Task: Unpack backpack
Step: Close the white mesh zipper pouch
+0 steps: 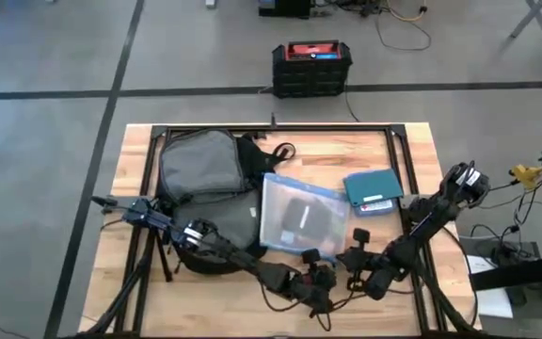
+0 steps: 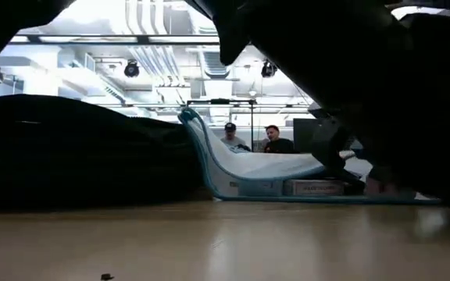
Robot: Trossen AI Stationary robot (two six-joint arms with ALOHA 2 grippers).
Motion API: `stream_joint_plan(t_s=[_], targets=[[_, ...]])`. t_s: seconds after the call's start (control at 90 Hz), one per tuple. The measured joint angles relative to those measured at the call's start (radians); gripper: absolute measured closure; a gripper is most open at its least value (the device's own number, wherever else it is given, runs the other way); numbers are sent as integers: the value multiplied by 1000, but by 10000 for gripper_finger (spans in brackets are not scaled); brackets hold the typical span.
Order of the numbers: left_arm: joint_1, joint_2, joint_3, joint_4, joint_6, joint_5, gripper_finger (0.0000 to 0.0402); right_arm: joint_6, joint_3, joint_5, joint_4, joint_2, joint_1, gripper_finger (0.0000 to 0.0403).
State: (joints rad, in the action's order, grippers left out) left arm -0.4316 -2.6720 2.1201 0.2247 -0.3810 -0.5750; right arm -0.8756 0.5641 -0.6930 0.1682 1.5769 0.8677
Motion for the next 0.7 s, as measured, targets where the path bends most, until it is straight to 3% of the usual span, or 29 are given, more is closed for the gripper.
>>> stream_joint_plan(t_s=[0.444, 0.7], targets=[[-34, 43, -5, 157, -76, 16, 375, -207, -8, 54, 9, 34, 202, 403], [-84, 49, -5, 268, -224, 14, 375, -251, -8, 50, 58, 27, 248, 403]])
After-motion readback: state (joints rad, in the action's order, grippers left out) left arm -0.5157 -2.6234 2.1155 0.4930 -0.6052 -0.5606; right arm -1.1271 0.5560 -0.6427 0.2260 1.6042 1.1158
